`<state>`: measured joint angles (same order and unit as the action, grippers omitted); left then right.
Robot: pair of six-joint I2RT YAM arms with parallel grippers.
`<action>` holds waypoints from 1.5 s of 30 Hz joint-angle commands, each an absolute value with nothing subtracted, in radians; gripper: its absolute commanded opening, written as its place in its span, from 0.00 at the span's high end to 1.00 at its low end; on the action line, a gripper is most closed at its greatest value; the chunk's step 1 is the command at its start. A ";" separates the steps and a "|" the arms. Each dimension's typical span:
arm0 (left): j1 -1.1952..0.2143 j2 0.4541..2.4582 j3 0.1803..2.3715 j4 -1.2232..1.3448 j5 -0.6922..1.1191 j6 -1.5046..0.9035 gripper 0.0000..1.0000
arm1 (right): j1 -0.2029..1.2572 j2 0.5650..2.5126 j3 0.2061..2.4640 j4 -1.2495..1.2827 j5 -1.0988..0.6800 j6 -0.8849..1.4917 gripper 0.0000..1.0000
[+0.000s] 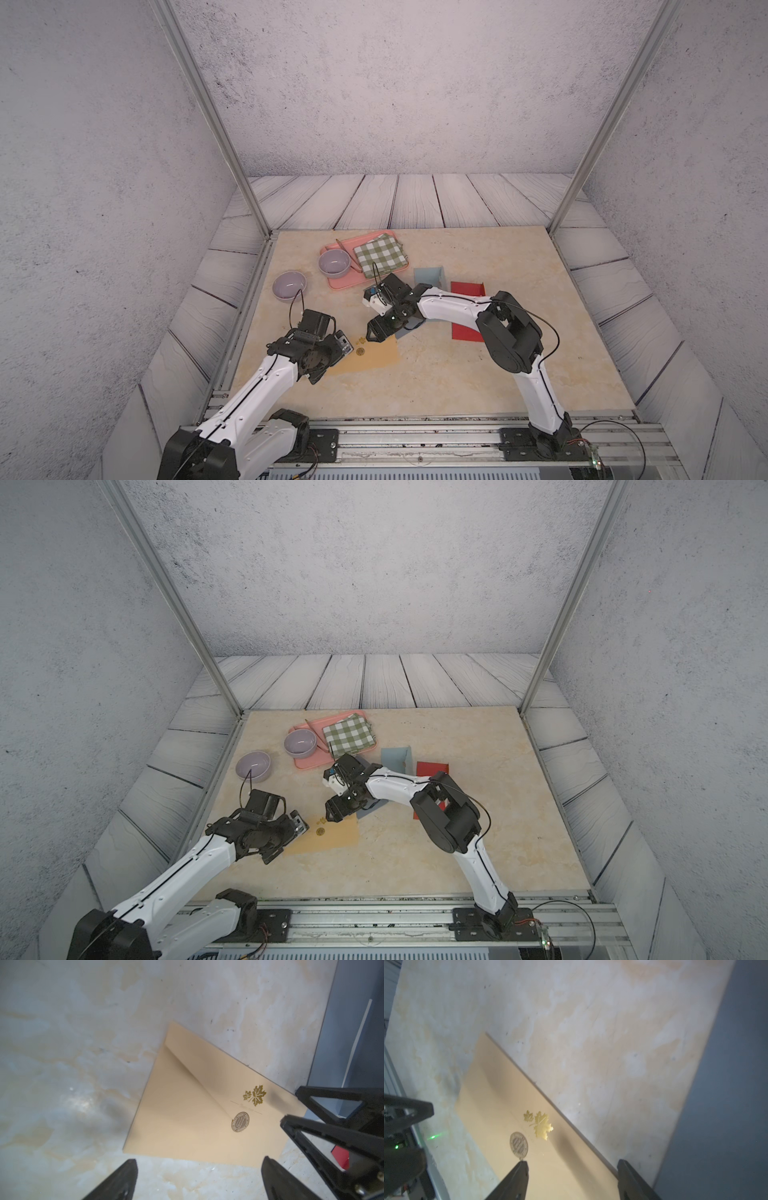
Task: Open the envelope
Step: Adjust the envelope at the center of the board.
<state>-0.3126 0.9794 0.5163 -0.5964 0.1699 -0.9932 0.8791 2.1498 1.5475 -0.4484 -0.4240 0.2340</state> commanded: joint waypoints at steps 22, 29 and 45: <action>-0.313 1.057 0.458 -0.446 0.131 -0.977 0.00 | 0.712 1.683 1.096 -0.312 -0.132 0.421 0.28; -0.309 1.090 0.482 -0.415 0.100 -0.903 0.01 | 0.618 1.794 1.160 -0.306 -0.185 0.381 0.23; -0.252 1.192 0.477 -0.314 0.146 -0.838 0.01 | 0.655 1.886 1.199 -0.259 -0.465 0.370 0.19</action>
<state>-0.2684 1.1599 0.4786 -0.3267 0.1349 -0.8642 0.6403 1.9259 1.2255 -0.2634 -0.4068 0.3824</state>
